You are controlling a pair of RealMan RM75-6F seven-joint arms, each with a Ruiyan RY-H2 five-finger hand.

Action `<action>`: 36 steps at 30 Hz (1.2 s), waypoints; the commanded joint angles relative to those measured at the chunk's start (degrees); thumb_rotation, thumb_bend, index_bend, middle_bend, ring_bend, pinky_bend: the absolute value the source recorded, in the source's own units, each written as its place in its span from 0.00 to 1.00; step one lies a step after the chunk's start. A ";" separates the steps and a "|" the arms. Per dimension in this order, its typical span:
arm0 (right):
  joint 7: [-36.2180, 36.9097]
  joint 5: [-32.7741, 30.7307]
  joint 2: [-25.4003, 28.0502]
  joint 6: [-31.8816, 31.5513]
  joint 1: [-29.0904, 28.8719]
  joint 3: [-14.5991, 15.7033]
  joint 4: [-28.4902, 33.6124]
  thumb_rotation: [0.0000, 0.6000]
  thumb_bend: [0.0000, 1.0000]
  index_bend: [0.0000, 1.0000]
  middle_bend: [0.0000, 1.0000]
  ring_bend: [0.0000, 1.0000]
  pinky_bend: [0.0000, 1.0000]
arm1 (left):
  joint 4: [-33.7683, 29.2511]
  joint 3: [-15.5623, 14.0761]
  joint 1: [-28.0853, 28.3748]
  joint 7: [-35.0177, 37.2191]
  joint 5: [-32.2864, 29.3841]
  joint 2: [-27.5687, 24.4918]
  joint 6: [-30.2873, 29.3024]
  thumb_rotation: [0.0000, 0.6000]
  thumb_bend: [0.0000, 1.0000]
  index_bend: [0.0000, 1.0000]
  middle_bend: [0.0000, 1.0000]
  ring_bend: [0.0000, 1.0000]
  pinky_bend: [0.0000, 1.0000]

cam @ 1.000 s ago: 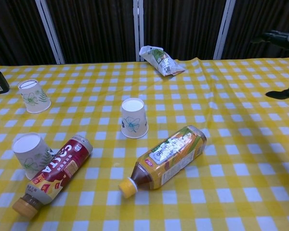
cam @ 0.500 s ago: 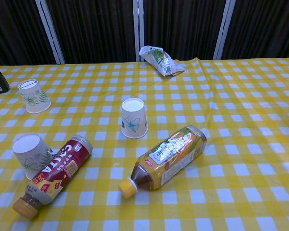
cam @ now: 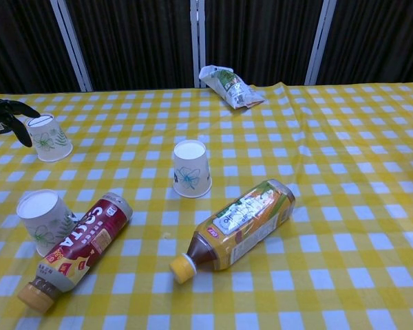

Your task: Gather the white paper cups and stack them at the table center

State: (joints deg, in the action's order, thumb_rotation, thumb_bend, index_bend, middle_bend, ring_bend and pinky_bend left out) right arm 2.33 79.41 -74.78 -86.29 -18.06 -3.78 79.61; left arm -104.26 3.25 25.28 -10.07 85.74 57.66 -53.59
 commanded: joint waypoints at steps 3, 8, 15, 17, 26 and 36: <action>0.96 -0.18 0.56 0.26 0.68 -1.25 -0.09 1.00 0.12 0.05 0.00 0.00 0.00 | -0.83 -0.25 2.92 -5.11 -3.72 1.16 3.75 1.00 0.13 0.25 0.00 0.00 0.00; 1.45 0.16 0.81 0.75 1.12 -1.91 -0.17 1.00 0.12 0.05 0.00 0.00 0.00 | 0.24 -1.04 4.31 -9.66 -5.96 2.98 5.22 1.00 0.13 0.26 0.00 0.00 0.00; 1.91 0.60 0.94 1.15 1.62 -2.84 -0.18 1.00 0.12 0.05 0.00 0.00 0.00 | 2.48 -1.45 5.12 -13.79 -8.44 7.82 4.15 1.00 0.13 0.29 0.00 0.00 0.00; 2.09 0.74 1.08 1.20 1.76 -2.98 -0.07 1.00 0.12 0.05 0.00 0.00 0.00 | 2.95 -1.54 5.19 -14.54 -8.82 8.80 3.69 1.00 0.13 0.31 0.00 0.00 0.00; 2.84 1.61 1.42 1.07 2.39 -3.77 0.17 1.00 0.12 0.05 0.00 0.00 0.00 | 4.93 -2.07 5.78 -16.08 -10.13 12.28 2.39 1.00 0.25 0.41 0.00 0.00 0.00; 3.10 2.25 1.73 1.01 2.96 -4.49 0.43 1.00 0.12 0.05 0.00 0.00 0.00 | 3.98 -1.59 6.15 -13.29 -9.38 11.62 0.26 1.00 0.33 0.44 0.00 0.00 0.00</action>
State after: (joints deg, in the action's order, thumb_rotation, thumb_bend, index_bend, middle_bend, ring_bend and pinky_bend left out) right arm 5.44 81.65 -73.06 -85.28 -15.11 -8.26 80.04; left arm -99.76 1.40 31.40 -23.89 75.89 69.78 -52.81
